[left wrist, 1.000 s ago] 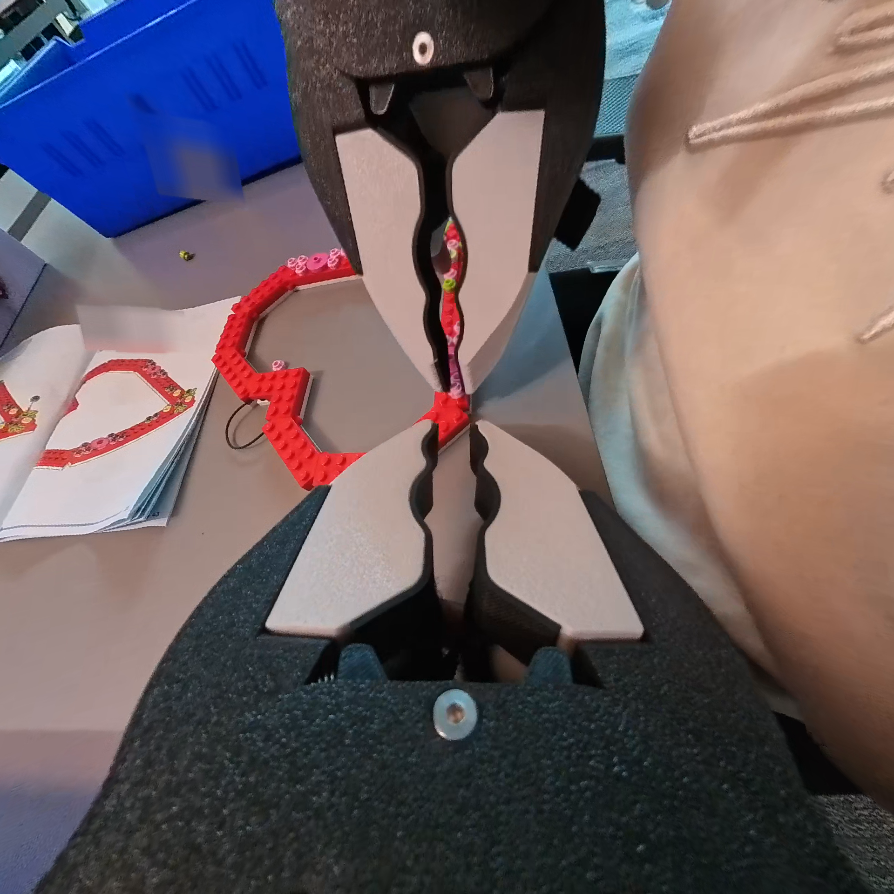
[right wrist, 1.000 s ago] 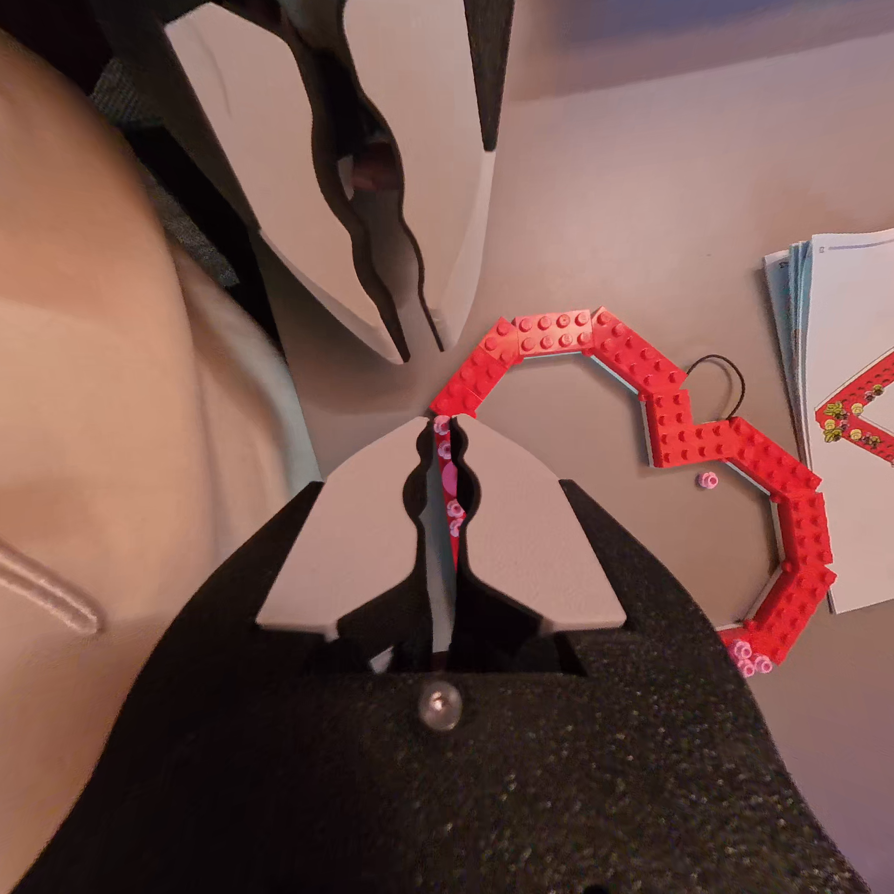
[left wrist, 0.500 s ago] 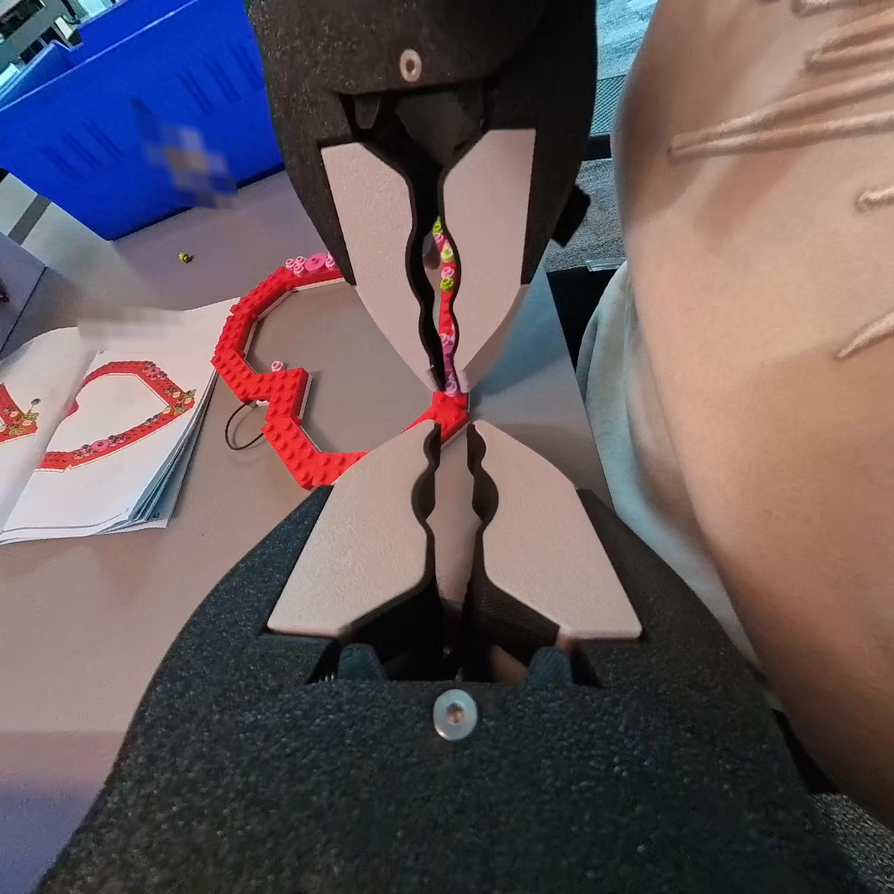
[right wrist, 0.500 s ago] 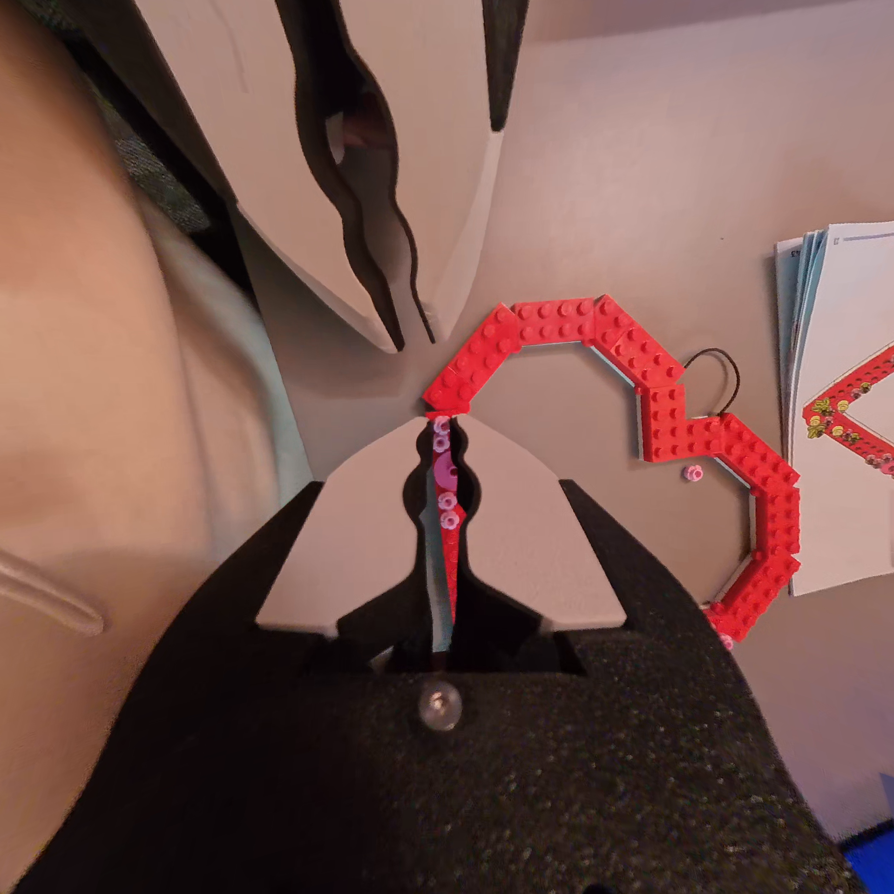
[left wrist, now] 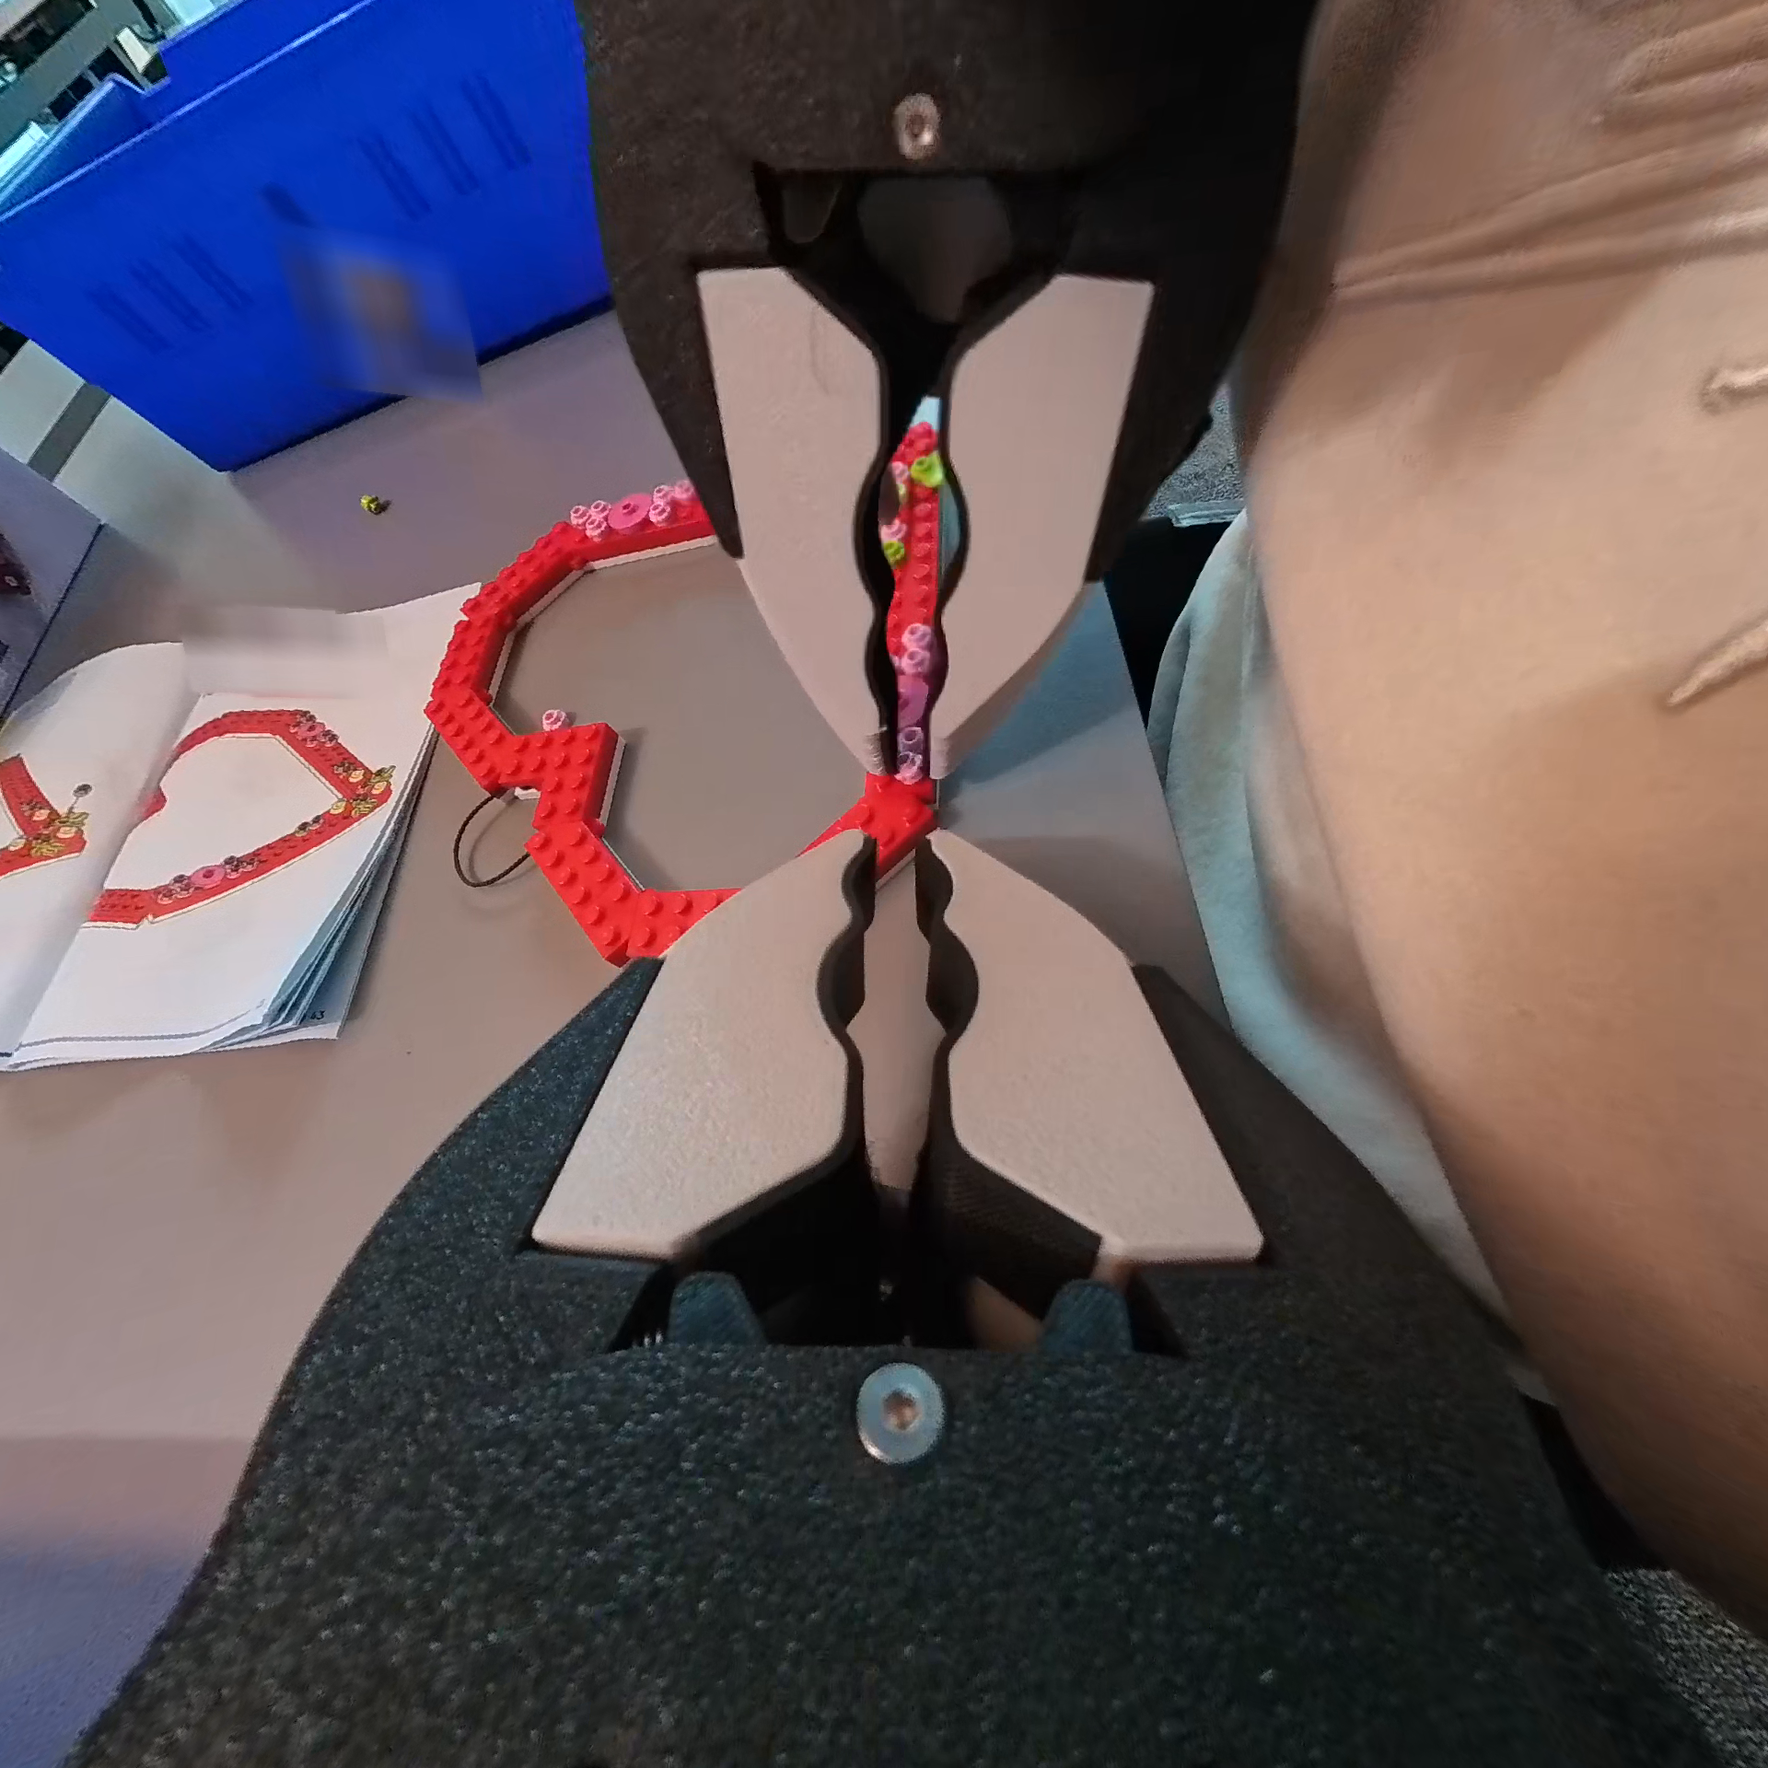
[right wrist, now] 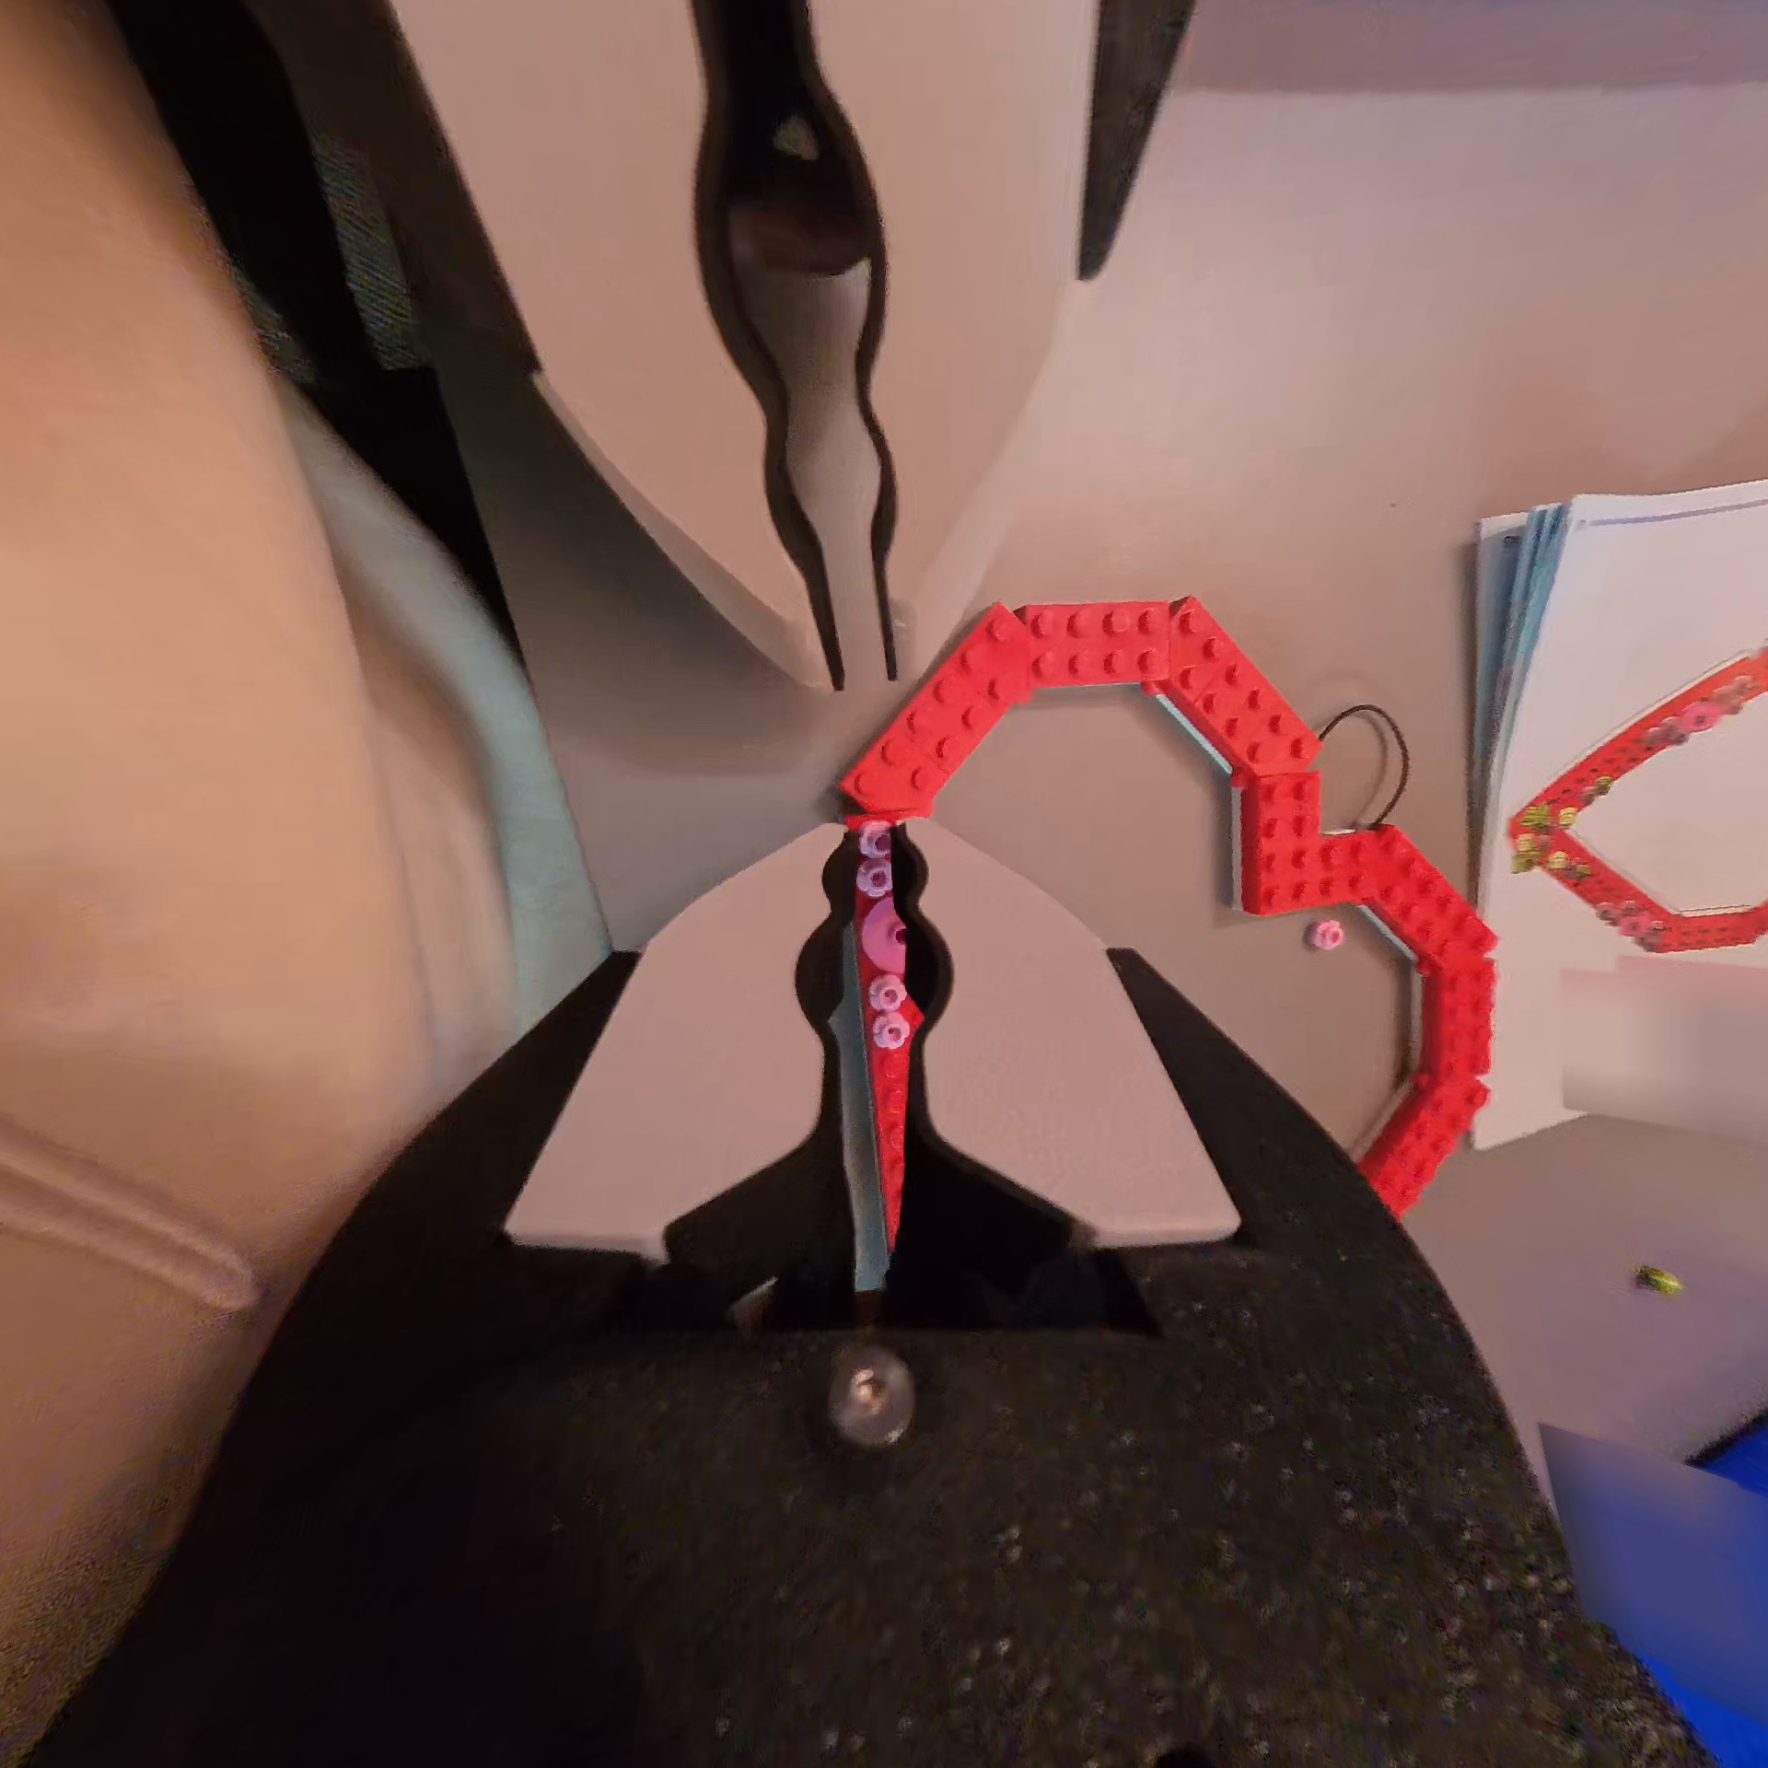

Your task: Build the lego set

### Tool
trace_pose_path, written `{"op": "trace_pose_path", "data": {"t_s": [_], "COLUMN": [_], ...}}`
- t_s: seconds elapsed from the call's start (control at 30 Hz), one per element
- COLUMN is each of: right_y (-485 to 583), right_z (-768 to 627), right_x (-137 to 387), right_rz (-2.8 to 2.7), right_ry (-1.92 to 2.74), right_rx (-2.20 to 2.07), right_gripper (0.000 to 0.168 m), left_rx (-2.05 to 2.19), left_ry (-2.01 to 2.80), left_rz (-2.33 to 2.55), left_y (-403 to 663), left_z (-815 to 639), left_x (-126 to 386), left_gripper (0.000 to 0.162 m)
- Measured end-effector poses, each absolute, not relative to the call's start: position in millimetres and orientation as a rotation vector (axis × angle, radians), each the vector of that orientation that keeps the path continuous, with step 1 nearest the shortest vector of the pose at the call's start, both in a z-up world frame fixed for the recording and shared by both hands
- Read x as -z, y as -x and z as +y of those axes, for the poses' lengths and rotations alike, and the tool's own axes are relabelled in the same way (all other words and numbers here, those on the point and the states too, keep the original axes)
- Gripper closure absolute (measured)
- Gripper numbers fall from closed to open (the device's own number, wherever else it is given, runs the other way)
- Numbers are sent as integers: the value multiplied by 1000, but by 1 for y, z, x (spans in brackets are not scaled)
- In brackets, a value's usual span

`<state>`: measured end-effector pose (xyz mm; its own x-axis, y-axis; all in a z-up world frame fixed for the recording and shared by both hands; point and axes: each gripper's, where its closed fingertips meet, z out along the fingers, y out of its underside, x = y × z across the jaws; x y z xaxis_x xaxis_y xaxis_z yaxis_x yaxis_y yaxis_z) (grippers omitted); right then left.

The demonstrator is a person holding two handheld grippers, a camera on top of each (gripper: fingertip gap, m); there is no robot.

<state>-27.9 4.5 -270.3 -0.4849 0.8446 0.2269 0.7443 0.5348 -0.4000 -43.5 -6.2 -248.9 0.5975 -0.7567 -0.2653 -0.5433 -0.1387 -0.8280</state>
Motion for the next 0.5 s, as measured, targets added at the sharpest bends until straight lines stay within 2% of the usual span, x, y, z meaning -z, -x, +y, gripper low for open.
{"op": "trace_pose_path", "data": {"t_s": [0.17, 0.5], "right_y": [28, 29], "right_z": [5, 5], "right_x": [270, 270], "right_rz": [-2290, -2195], "right_ry": [1136, 1170], "right_rx": [-180, -275], "right_gripper": [160, 160], "left_rx": [264, 260], "left_ry": [1811, 1702], "left_rz": [1058, 1036], "left_y": [43, 31], "left_z": [-6, 1], "left_x": [249, 236], "left_gripper": [156, 159]}}
